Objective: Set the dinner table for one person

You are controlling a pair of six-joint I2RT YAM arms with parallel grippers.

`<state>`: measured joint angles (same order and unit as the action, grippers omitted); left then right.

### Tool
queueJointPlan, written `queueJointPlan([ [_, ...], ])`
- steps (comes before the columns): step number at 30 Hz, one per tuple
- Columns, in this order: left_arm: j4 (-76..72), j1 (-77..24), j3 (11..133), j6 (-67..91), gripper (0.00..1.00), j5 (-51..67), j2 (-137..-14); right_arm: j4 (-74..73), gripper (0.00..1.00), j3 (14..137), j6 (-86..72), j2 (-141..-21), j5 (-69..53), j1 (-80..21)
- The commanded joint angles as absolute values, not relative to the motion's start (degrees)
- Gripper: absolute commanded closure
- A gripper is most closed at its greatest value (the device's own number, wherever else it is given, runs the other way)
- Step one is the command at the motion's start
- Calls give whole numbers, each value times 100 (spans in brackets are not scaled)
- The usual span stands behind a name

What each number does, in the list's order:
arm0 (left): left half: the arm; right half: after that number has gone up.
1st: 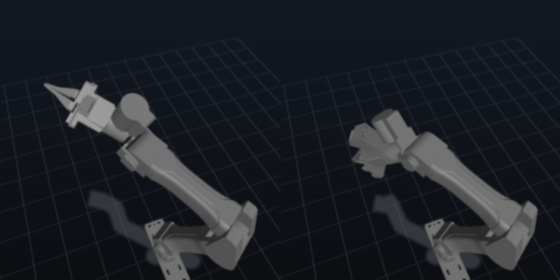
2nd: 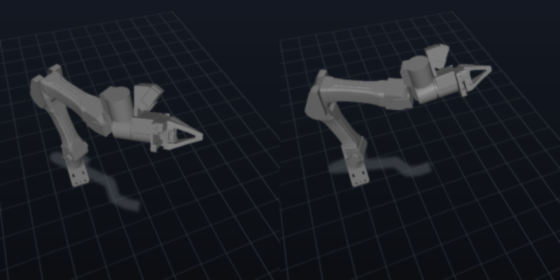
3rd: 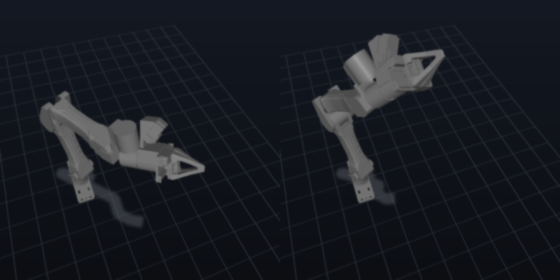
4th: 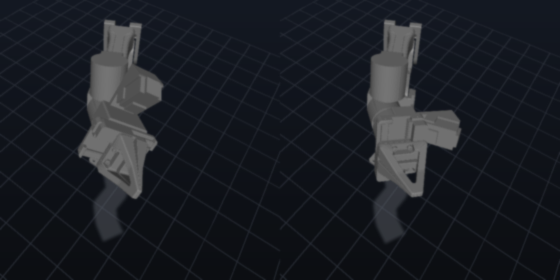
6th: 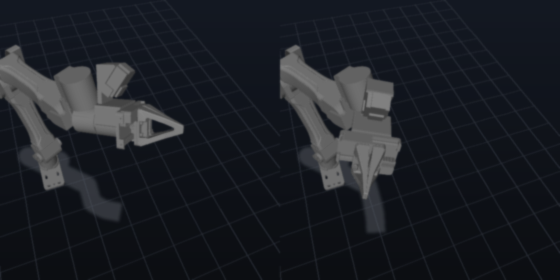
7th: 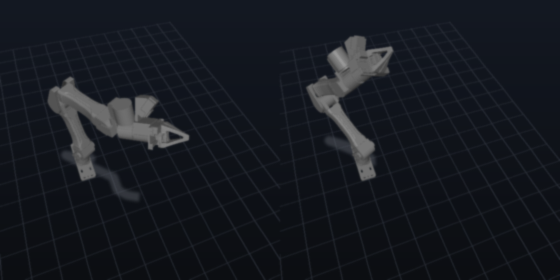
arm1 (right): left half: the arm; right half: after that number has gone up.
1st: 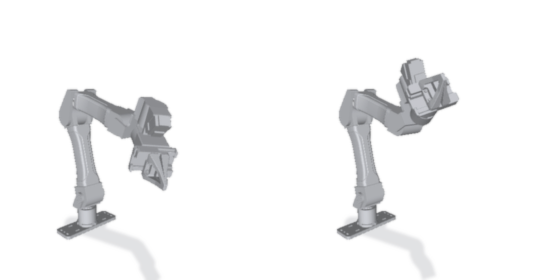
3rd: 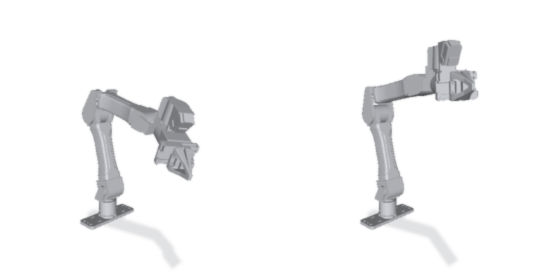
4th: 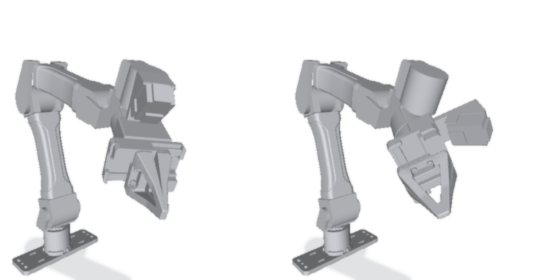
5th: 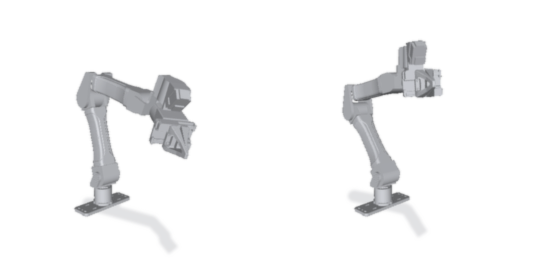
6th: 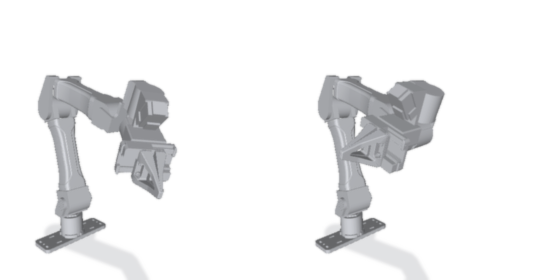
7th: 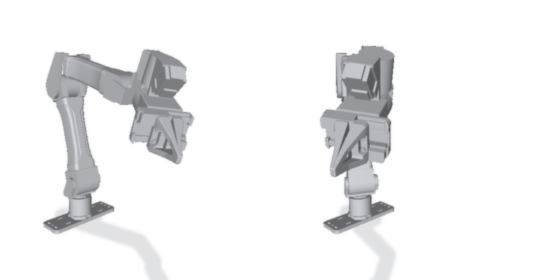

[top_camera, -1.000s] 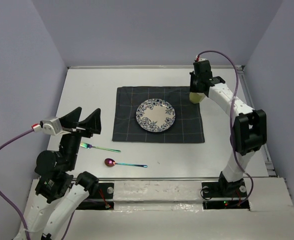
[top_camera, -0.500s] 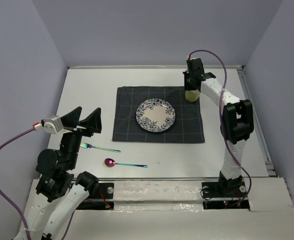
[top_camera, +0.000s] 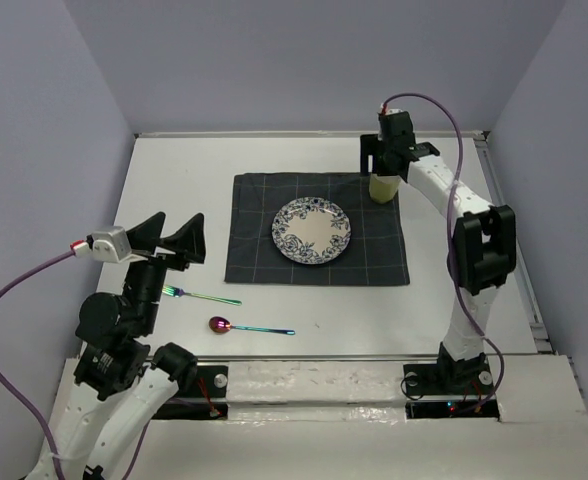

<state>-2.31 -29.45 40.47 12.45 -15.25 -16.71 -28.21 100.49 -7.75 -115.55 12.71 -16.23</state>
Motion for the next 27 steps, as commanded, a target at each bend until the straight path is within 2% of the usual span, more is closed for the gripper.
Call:
queueJointPlan([
  [1,-457,-2865,4043,1081,1,-1713,-1819,-2725,16,9608,-993,-10206,590,-1941],
  [3,-440,-2839,4052,1037,1,-1792,-1846,-2506,16,8830,-1037,-9802,292,-2231],
  [7,-413,-2751,4060,967,1,-1968,-1959,-1480,21,7327,-1151,-8721,-350,-3537],
  [11,-404,-2698,4043,853,1,-2336,-2083,-862,25,6417,-1222,-8499,-474,-4820],
  [16,-387,-2637,4017,817,1,-2759,-2171,-545,25,6319,-933,-9129,-221,-6114],
  [20,-448,-2593,3938,756,1,-3399,-2048,-493,27,6617,-888,-9869,-254,-6565],
  [27,-598,-2514,3806,817,1,-3735,-1872,-492,27,7092,-659,-10889,-27,-7206],
])
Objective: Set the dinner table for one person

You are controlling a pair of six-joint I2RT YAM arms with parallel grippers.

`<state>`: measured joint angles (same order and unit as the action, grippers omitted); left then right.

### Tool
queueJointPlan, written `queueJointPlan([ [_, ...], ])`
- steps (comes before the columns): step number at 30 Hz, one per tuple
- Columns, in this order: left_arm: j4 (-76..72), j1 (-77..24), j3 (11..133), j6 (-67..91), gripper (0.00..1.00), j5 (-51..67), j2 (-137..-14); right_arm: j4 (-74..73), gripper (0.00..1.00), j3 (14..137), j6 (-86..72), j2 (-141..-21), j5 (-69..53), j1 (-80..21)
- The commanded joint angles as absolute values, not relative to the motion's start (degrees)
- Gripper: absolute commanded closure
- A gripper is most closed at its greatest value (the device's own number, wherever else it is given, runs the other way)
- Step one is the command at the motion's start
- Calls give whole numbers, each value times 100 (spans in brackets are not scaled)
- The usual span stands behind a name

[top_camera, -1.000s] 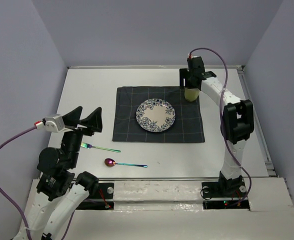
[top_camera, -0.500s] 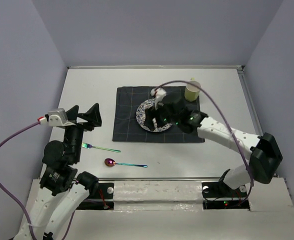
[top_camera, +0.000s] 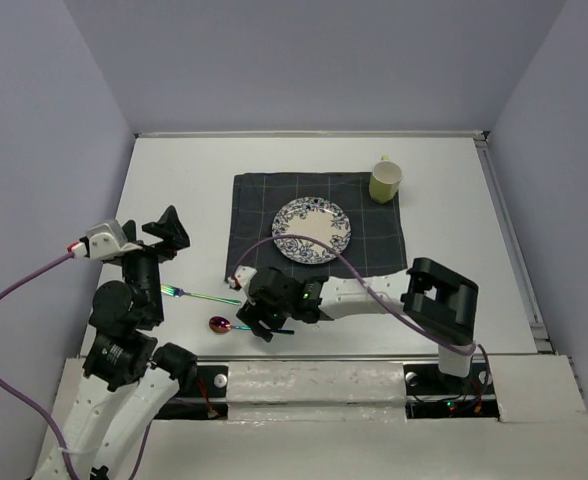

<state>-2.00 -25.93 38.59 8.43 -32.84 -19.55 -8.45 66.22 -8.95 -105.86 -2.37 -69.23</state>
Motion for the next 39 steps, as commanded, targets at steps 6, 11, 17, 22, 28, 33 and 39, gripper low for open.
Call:
queueJointPlan([
  [6,-721,-2408,3753,668,1,-4113,-1714,-615,30,7269,-580,-11241,272,-7444],
  [11,-808,-2382,3683,589,1,-4228,-1740,-624,52,7251,-571,-11548,553,-7725],
  [17,-861,-2189,3683,580,1,-3991,-1863,-589,92,7111,-677,-11663,528,-7849],
  [22,-896,-2022,3656,633,1,-3771,-1890,-492,100,6778,-729,-11304,571,-7849],
  [28,-888,-1995,3665,677,1,-3612,-1820,-501,100,6172,-817,-10030,1036,-7849],
  [33,-844,-1995,3665,764,1,-3359,-1653,-519,100,5793,-1325,-8845,1615,-7114],
  [39,-809,-1986,3656,931,1,-2945,-1433,-536,100,5573,-2082,-8394,2548,-5715],
])
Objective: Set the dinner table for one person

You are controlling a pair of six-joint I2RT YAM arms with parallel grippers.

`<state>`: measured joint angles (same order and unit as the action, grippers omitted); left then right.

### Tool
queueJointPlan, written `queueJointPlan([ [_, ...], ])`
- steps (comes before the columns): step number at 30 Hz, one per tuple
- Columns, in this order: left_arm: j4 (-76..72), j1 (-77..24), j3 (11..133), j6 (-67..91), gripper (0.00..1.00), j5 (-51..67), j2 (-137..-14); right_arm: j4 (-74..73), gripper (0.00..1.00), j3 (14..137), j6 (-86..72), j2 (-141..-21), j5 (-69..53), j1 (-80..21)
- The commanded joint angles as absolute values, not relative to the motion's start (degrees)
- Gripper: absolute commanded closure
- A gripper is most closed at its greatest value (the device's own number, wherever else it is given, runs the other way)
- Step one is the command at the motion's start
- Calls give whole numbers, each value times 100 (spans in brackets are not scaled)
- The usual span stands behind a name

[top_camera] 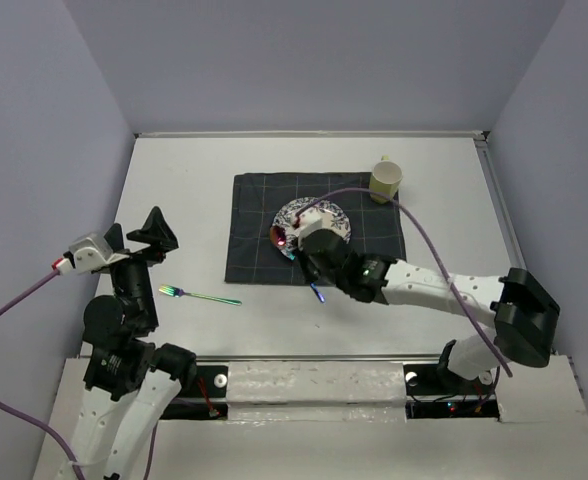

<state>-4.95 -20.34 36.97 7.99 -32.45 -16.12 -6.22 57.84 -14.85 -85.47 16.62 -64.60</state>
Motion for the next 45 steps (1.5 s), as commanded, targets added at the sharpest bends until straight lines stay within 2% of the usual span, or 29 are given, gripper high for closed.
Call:
queueJointPlan([
  [1,-809,-1995,3648,949,1,-2901,-1363,-545,100,5564,-2196,-8394,2862,-5408],
  [9,-809,-2214,3656,1002,1,-2628,-1072,-580,100,5783,-2294,-8788,3304,-3931],
  [16,-817,-2408,3674,984,1,-2628,-853,-440,100,6073,-2083,-9350,3085,-3218],
  [38,-817,-2522,3683,976,1,-2584,-1002,-264,100,6530,-2136,-10722,2865,-2874],
  [41,-817,-2522,3683,976,1,-2575,-1028,-255,90,6530,-2144,-10705,2857,-2874],
  [45,-817,-2522,3683,976,1,-2575,-1055,-255,84,6460,-2153,-10626,2848,-2874],
])
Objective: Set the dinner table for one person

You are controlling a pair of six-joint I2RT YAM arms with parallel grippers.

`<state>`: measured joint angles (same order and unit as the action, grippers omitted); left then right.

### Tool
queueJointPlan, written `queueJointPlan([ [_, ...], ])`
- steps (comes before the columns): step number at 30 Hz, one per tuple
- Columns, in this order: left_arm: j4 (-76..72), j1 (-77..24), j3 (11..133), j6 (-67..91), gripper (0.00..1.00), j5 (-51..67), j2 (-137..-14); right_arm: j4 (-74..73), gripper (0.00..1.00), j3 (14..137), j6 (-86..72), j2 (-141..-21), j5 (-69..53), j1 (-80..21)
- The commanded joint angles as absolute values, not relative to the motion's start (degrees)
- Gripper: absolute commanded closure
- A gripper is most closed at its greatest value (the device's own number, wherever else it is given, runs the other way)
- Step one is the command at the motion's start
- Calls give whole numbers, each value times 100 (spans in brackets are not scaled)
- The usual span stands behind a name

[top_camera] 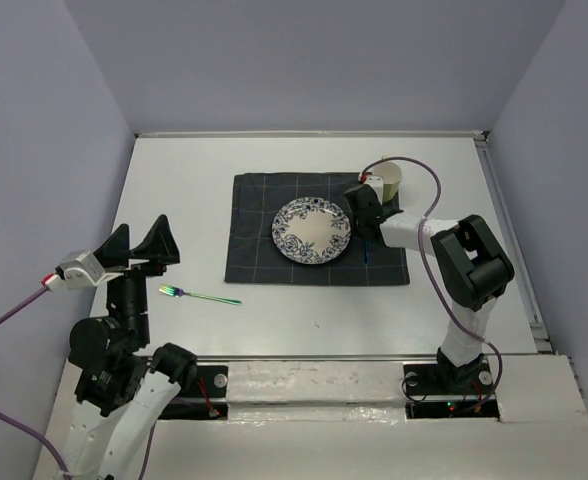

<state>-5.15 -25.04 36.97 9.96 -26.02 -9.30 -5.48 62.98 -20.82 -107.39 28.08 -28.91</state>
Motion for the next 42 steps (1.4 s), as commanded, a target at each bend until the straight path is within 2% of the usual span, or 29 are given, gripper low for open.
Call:
queueJointPlan([
  [1,-817,-2522,3683,976,1,-2575,-1055,-255,83,6460,-2153,-10609,2848,-2874],
  [5,-817,-2522,3683,984,1,-2558,-1081,-255,78,6442,-2074,-10521,2743,-2874],
  [8,-817,-2514,3683,984,1,-2558,-1090,-264,68,6425,-2022,-10363,2585,-2874],
  [16,-817,-2522,3683,993,1,-2531,-1142,-404,66,6232,-1986,-9695,2154,-2874],
  [20,-826,-2522,3683,984,1,-2531,-1160,-483,67,6179,-2083,-9203,1741,-3391],
  [23,-826,-2514,3709,906,1,-2645,-1134,-213,67,6388,-1856,-9263,1294,-4216],
  [26,-835,-2514,3691,818,1,-2952,-1064,-70,67,6766,-1373,-9746,627,-4991],
  [27,-835,-2514,3683,765,1,-3110,-1003,95,67,7133,-1014,-10104,-142,-5279],
  [29,-844,-2514,3657,747,1,-3382,-906,18,65,7809,-557,-10464,-841,-5578],
  [31,-905,-2505,3612,703,1,-3524,-783,-237,63,8268,-335,-10835,-957,-5835],
  [35,-993,-2461,3525,650,1,-3753,-711,-526,45,9306,-114,-11950,-1081,-6292],
  [38,-976,-2417,3542,642,1,-3797,-861,-667,35,9955,-88,-12557,-1055,-6459],
  [42,-976,-2330,3551,685,1,-3753,-984,-1019,32,10677,121,-13190,-1028,-6582],
])
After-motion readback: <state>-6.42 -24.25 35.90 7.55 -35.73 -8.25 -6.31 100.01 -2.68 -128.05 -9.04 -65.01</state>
